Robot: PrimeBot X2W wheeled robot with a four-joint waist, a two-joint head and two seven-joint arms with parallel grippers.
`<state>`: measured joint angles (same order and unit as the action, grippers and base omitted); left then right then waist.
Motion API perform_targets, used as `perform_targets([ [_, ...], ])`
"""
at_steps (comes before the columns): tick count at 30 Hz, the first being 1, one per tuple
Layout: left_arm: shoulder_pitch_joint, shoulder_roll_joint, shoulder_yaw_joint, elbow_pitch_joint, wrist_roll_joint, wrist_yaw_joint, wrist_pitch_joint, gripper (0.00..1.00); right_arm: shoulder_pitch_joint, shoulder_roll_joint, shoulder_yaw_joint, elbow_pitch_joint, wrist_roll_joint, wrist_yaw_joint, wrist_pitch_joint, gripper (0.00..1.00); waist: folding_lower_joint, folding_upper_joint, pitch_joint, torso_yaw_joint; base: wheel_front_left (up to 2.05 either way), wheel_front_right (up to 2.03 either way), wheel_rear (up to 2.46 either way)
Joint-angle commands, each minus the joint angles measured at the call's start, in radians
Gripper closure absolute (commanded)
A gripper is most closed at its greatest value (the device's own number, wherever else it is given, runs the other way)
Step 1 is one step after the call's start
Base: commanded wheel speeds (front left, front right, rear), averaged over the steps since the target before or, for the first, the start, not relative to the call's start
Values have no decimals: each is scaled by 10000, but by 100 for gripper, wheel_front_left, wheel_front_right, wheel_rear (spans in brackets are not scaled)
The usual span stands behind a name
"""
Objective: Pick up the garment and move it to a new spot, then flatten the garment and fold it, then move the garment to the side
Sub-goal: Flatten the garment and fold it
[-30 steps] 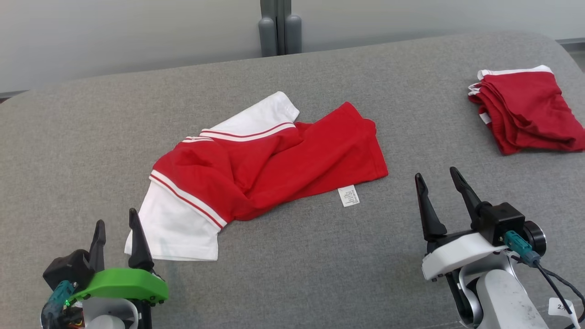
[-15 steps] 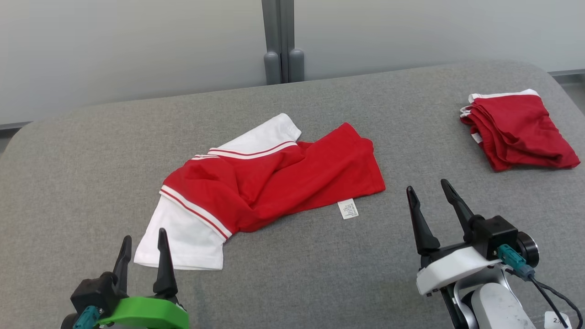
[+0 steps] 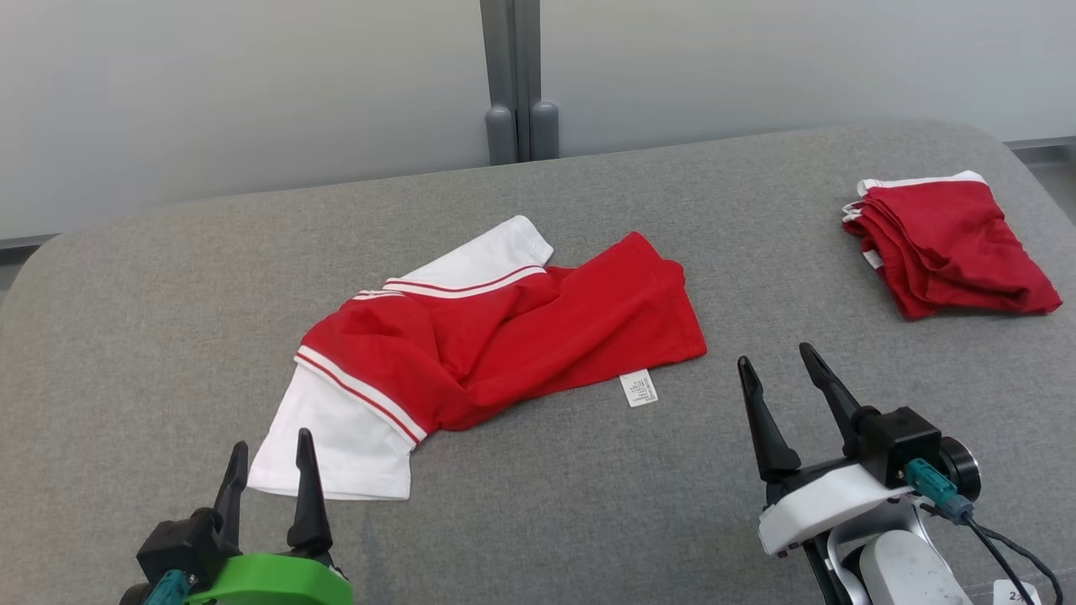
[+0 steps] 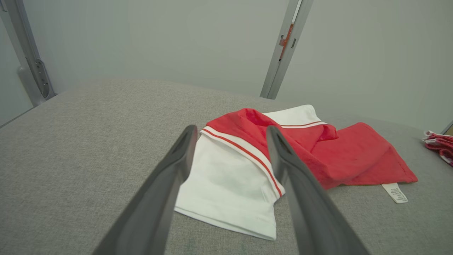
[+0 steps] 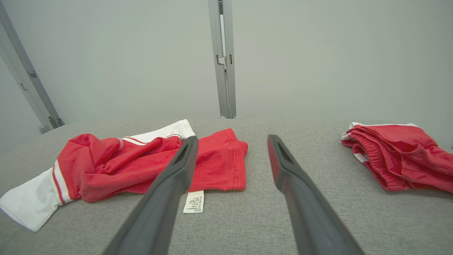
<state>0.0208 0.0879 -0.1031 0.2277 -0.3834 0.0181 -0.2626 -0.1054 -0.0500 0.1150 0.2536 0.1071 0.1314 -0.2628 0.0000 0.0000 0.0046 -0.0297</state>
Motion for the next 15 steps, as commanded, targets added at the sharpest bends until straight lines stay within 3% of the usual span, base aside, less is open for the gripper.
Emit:
perform_targets([
  [1, 82, 9, 25, 2, 14, 49, -28, 0, 41, -10, 2, 25, 8, -15, -28, 0, 0, 0, 19, -11, 0, 0, 0],
  [8, -238, 213, 51, 350, 10, 190, 310, 0, -39, -10, -43, 41, -28, -15, -28, 0, 0, 0, 249, -30, 0, 0, 0],
  [15, -1115, 577, 420, 1676, -516, 497, 2247, 0, -251, -10, -66, 197, 29, -15, -28, 0, 0, 0, 704, -84, 0, 0, 0],
])
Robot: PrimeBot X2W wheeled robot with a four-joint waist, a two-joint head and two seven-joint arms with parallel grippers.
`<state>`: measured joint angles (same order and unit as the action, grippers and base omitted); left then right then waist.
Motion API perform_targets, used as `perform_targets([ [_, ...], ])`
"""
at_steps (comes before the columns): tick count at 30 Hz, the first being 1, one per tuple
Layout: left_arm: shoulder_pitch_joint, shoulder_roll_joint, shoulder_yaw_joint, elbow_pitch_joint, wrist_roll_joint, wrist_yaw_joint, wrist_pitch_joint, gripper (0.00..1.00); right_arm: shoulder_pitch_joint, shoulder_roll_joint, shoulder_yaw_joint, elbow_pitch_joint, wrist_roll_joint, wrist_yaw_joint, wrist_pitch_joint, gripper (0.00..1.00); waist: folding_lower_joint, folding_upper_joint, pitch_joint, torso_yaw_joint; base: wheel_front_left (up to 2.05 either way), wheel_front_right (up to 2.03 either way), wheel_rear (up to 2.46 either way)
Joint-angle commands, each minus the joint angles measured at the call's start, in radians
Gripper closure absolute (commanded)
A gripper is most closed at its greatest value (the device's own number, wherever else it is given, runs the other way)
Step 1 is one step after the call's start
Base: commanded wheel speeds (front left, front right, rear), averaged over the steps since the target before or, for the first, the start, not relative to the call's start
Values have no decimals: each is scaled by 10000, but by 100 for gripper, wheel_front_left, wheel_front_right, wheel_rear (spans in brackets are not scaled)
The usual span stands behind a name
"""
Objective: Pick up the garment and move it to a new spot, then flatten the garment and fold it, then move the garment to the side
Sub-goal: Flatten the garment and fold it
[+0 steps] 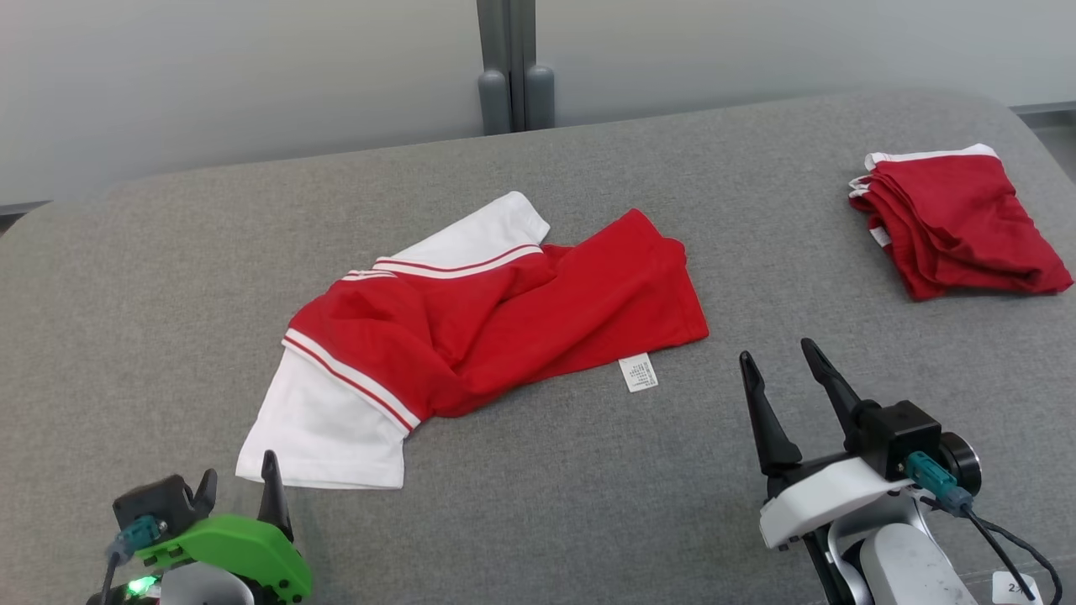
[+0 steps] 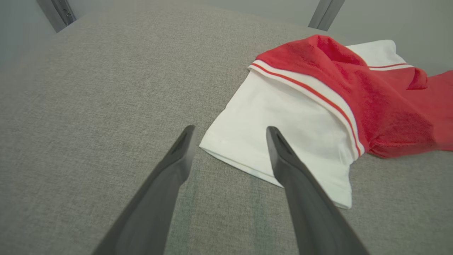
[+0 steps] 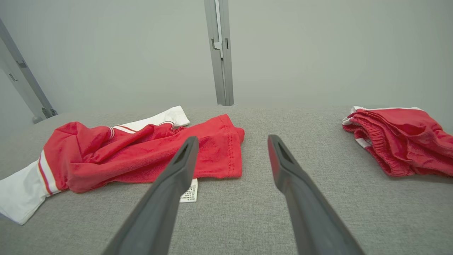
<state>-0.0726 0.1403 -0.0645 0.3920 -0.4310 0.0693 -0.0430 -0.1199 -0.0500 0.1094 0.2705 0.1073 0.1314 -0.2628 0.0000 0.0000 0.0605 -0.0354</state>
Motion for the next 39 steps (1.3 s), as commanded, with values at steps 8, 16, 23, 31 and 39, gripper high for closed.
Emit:
perform_targets([
  [8, -1177, 297, 215, 1248, -598, -8, 1444, 0, -355, -8, 134, 291, 24, -15, -28, 0, 0, 0, 625, -191, 0, 0, 0],
  [16, -1554, 345, 296, 2128, -860, -186, 1374, 0, -500, -8, 146, 530, -69, -15, -28, 0, 0, 0, 818, -256, 0, 0, 0],
  [23, -1822, 139, 92, 2541, -972, -563, 1154, 100, -1019, -13, 26, 1405, -262, -15, 63, 0, 0, 0, 910, -81, 0, 0, 0],
  [31, -1902, 34, -97, 2011, -894, -740, 683, 100, -2584, -7, -443, 2975, -375, -15, 1063, 0, 0, 0, 1140, 301, 0, 0, 0],
  [39, -1742, -94, -318, 969, -801, -709, 548, 100, -4180, -14, -379, 5207, -239, -15, 1876, 0, 0, 0, 1514, 835, 0, 0, 0],
])
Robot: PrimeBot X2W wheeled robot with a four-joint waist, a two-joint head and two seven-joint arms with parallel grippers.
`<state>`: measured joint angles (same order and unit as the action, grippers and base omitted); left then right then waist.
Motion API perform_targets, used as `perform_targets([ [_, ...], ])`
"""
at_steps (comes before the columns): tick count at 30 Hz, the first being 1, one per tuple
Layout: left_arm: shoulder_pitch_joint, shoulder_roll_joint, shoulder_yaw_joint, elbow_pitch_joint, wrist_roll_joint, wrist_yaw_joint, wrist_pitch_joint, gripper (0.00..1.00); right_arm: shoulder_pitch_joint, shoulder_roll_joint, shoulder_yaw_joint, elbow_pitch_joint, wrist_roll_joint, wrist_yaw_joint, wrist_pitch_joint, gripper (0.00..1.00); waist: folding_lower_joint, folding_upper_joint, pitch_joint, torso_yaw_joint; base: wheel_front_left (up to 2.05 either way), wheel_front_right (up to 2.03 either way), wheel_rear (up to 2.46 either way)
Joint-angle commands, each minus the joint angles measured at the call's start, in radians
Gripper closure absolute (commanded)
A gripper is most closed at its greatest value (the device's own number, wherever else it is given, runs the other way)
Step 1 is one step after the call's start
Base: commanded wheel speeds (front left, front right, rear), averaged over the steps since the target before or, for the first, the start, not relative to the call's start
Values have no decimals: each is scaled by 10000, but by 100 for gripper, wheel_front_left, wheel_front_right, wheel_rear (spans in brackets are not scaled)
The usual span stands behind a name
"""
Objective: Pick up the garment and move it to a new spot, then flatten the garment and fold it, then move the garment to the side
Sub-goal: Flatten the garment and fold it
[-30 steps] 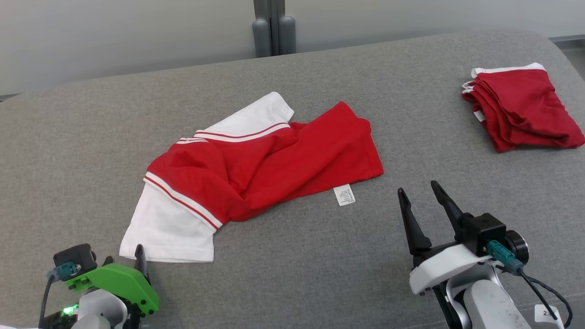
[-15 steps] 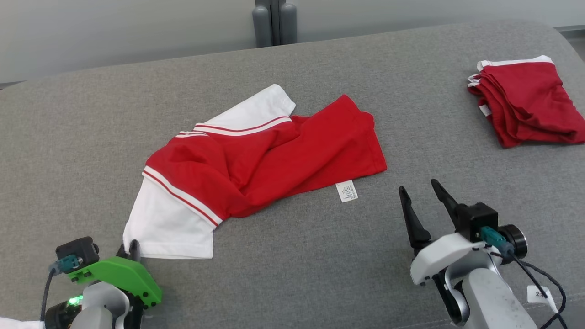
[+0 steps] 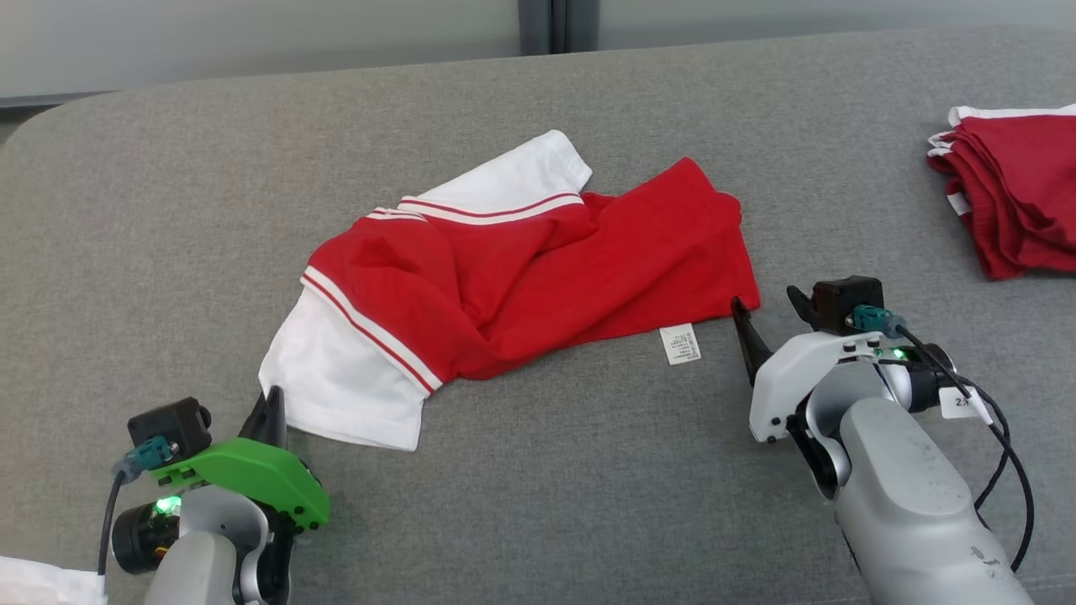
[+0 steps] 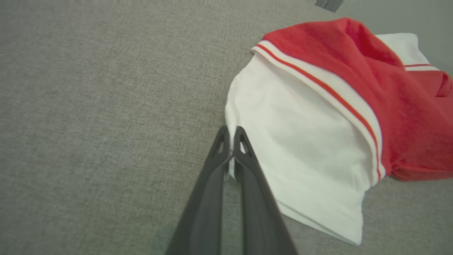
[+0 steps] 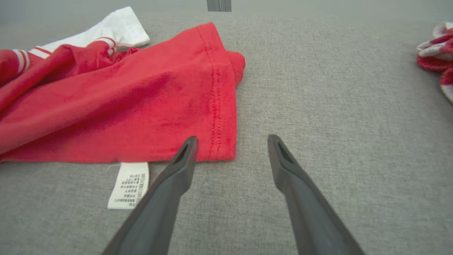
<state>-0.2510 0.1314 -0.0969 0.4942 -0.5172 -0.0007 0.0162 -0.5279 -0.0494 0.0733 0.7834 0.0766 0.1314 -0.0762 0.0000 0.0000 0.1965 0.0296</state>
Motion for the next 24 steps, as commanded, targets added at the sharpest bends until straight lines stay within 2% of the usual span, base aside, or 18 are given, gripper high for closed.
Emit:
perform_targets([
  [1, 67, -17, -18, -176, 74, 11, -56, 100, -231, -19, -42, 306, 65, -15, 57, 0, 0, 0, 183, 233, 0, 0, 0],
  [10, 303, 24, -83, -992, 34, 151, -28, 100, -1063, -12, 611, 1943, 667, -14, -270, 1, 0, 0, 318, 356, 0, 0, 0],
  [12, 342, 52, -85, -1109, 22, 182, -17, 100, -1202, -11, 810, 2176, 839, -14, -381, 53, 0, 0, 323, 325, 0, 0, 0],
  [14, 343, 71, -98, -1209, 26, 200, -16, 100, -1329, -11, 1011, 2362, 1023, -14, -479, 69, 0, 0, 320, 293, 0, 0, 0],
  [15, 351, 75, -101, -1240, 26, 206, -13, 100, -1373, -16, 1089, 2436, 1098, -14, -556, 89, 0, 0, 315, 277, 0, 0, 0],
  [16, 369, 88, -107, -1281, 28, 220, -18, 100, -1442, -23, 1142, 2503, 1161, -15, -697, 100, 0, 0, 303, 253, 0, 0, 0],
  [24, 419, 138, -70, -1887, -93, 205, -179, 100, -1435, -20, 1545, 1936, 2333, -15, -1779, 100, 0, 0, -66, 5, 0, 0, 0],
])
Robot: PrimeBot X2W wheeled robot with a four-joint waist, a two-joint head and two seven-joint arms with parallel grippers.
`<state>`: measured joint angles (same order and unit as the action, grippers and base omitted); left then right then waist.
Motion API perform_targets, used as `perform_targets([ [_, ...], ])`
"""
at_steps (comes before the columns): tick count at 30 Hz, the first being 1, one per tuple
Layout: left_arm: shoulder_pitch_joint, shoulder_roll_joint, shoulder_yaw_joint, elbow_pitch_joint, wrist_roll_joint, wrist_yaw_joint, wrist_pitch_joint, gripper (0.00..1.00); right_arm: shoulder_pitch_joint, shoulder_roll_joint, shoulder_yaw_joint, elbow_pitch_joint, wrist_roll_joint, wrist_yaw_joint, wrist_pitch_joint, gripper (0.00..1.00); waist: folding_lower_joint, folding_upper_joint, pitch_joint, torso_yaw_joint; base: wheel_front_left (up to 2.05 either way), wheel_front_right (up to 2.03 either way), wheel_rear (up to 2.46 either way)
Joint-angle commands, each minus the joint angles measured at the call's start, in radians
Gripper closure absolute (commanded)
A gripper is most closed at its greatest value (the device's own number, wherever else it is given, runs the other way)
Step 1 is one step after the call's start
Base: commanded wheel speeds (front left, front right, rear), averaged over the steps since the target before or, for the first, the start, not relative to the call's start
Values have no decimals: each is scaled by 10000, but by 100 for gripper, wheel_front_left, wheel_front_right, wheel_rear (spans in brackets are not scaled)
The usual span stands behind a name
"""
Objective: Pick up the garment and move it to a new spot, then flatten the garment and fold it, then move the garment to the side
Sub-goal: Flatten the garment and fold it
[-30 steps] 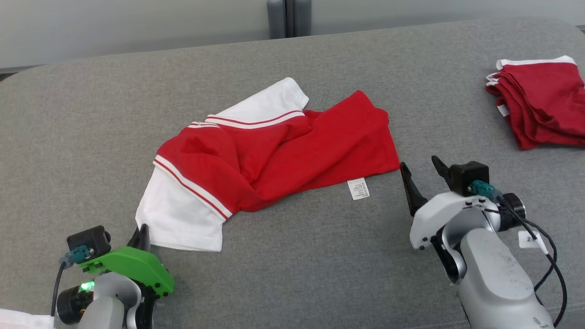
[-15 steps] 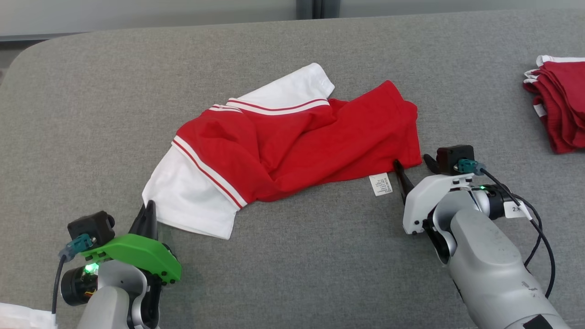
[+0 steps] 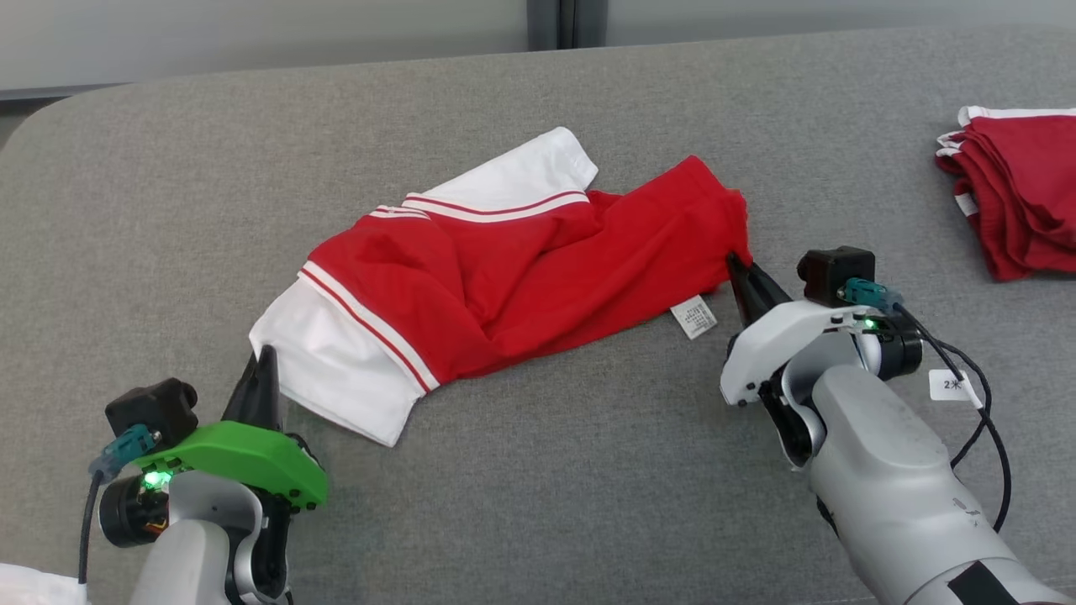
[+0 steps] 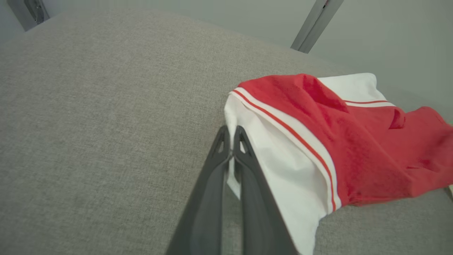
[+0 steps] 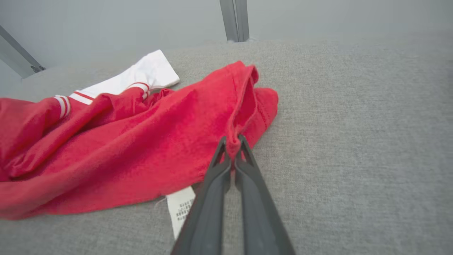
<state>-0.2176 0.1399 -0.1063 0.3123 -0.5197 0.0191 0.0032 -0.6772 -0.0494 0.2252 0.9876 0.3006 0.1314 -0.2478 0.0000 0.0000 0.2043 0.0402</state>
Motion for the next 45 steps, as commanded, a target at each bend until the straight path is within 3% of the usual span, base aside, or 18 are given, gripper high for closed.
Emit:
perform_targets([
  [1, 95, 53, 40, -228, -101, -1, -51, 100, 148, -17, 92, -404, 342, -15, -124, 100, 0, 0, -230, -147, 0, 0, 0],
  [8, 227, -48, 191, -2135, -589, -169, 15, 100, 1216, -22, -278, -3394, 658, -15, -176, 100, 0, 0, -959, -522, 0, 0, 0],
  [16, 234, -41, 467, -5886, -1125, 46, 466, 100, 2950, -23, -995, -7558, 465, -14, -173, 100, 0, 0, -1838, -1032, 0, 0, 0],
  [25, -867, 558, 731, -9809, -946, 335, 1324, 100, 4198, -17, -1682, -12625, -25, -11, 425, 100, 0, 0, -2304, -1693, 0, 0, 0],
  [31, -1942, 1009, 845, -10907, -874, 546, 2238, 100, 4676, -14, -2170, -15075, -329, -11, 1267, 100, 0, 0, -2207, -1915, 0, 0, 0],
  [38, -2730, 1218, 646, -10370, -1136, 606, 2961, 100, 4824, -13, -2421, -15831, -163, -9, 1976, 100, 0, 0, -1236, -1836, 0, 0, 0],
  [41, -3305, 1267, 467, -9651, -1240, 510, 3189, 100, 4289, -11, -2153, -15135, 533, -9, 2230, 100, 0, 0, -476, -1698, 0, 0, 0],
  [45, -4946, 1374, 223, -7887, -1212, 335, 3487, 100, 2466, -15, -1961, -13248, 836, -9, 2852, 100, 0, 0, 708, -1453, 0, 0, 0],
])
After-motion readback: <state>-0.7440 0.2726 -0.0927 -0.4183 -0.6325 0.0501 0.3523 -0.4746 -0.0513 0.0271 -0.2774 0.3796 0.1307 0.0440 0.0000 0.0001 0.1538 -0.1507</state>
